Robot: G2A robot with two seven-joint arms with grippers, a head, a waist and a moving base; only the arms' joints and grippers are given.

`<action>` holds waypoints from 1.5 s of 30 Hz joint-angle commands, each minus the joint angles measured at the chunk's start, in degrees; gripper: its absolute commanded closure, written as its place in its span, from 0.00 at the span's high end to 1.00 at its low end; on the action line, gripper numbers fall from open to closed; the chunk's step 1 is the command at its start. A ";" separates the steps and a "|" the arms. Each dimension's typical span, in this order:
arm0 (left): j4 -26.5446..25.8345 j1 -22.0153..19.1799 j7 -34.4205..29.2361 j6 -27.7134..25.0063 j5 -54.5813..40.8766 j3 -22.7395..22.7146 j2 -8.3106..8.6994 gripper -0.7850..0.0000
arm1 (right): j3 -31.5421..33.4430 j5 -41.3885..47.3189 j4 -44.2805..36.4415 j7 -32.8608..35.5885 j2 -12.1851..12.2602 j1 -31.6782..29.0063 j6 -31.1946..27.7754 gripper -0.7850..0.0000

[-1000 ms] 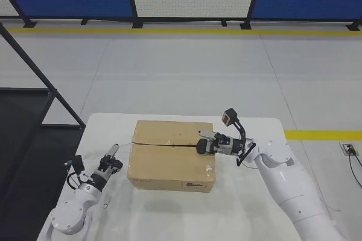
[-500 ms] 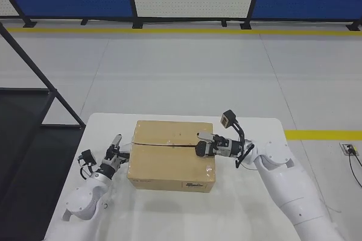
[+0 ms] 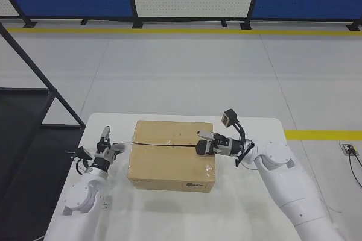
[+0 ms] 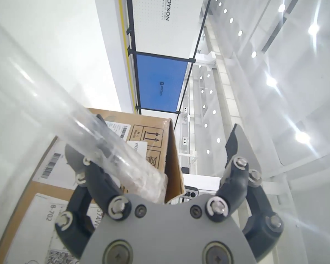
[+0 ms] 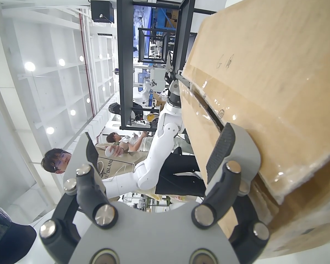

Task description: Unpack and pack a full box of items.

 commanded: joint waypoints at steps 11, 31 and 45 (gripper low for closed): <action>-7.70 3.60 1.48 -0.92 -0.49 -4.88 0.51 1.00 | -0.79 -0.34 1.76 -1.79 -0.10 1.09 3.15 1.00; -16.33 4.63 4.01 0.40 1.35 -6.22 0.35 1.00 | -1.88 -0.08 4.20 -1.35 -0.30 2.02 2.79 1.00; -19.00 4.88 3.54 -0.03 1.50 -8.13 0.42 1.00 | -1.86 -0.08 3.82 -0.86 -0.13 1.78 2.41 1.00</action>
